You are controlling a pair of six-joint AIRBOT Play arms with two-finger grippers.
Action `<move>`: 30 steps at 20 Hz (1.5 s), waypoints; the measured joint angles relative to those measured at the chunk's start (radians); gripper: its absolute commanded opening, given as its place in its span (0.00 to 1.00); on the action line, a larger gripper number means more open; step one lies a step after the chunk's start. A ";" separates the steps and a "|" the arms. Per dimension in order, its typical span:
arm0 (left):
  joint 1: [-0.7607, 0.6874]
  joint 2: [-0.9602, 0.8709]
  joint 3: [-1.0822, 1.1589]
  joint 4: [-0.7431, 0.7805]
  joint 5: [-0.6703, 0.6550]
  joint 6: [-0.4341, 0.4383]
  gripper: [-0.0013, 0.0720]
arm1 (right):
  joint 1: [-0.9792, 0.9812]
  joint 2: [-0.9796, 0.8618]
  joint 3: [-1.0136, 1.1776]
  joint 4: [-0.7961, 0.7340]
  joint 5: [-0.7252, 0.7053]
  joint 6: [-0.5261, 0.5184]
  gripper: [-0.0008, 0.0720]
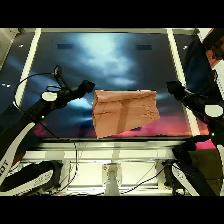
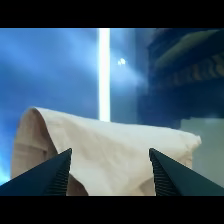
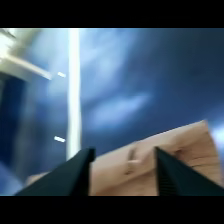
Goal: Fold the clothes and pants, and hang the long-sleeved shirts on hangers.
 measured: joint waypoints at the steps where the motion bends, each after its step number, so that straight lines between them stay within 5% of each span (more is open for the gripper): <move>1: 0.002 0.000 0.000 0.000 -0.003 0.005 0.79 | -0.008 -0.004 0.008 -0.043 0.018 -0.008 0.55; 9: 0.009 0.000 0.000 0.000 -0.048 0.023 0.79 | -0.129 -0.132 0.027 -0.330 0.385 -0.087 0.56; 11: 0.009 0.000 0.000 0.001 -0.050 0.023 0.79 | -0.144 -0.192 0.027 -0.355 0.484 -0.132 0.72; 13: 0.009 0.000 0.000 0.001 -0.054 0.023 0.79 | -0.152 -0.256 0.027 -0.362 0.539 -0.165 0.72; 30: 0.009 0.000 0.000 0.001 -0.076 0.023 0.79 | -0.161 -0.491 0.028 -0.197 0.544 -0.604 0.57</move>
